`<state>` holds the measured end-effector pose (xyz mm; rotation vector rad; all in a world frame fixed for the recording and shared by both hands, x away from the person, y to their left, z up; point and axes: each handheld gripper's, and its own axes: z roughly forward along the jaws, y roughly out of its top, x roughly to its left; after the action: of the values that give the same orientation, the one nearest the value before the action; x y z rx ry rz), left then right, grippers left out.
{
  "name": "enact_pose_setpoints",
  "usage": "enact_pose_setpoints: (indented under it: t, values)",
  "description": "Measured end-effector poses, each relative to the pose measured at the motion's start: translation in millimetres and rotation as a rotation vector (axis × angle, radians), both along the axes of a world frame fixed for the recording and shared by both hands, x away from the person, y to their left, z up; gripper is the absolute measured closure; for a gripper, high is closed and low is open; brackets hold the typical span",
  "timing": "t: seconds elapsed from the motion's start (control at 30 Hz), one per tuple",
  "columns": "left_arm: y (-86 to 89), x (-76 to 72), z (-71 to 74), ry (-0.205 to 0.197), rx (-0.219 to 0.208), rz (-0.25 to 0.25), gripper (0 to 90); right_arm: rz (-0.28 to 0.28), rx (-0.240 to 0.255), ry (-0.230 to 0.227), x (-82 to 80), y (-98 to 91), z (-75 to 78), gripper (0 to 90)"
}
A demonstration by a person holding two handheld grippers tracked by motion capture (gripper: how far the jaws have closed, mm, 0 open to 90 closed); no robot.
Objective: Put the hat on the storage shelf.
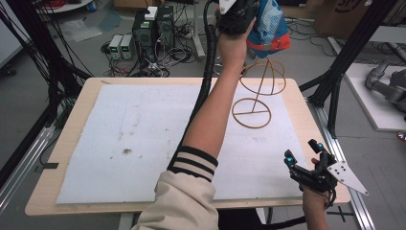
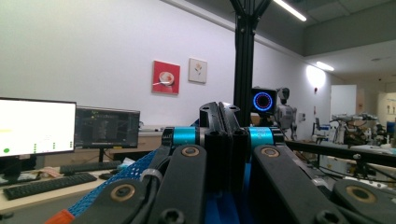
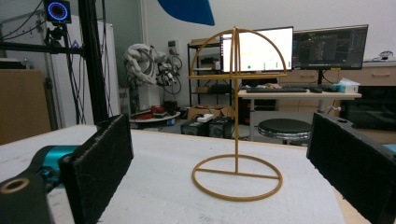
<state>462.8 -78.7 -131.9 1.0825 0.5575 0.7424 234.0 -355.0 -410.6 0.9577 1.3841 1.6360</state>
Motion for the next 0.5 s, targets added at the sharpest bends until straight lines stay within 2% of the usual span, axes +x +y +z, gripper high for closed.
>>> enact_pose_setpoints:
  t: [0.2, 0.5]
  values:
    - [-18.7, 14.1, -2.1, 0.009, -0.013, -0.021, 88.9, 0.001, -0.006, 0.002, -2.3, -1.8, -1.3, 6.9]
    - [-42.7, 30.5, -18.4, 0.041, -0.001, -0.049, 88.9, -0.006, -0.005, 0.008, -6.2, -6.4, -2.9, 6.9]
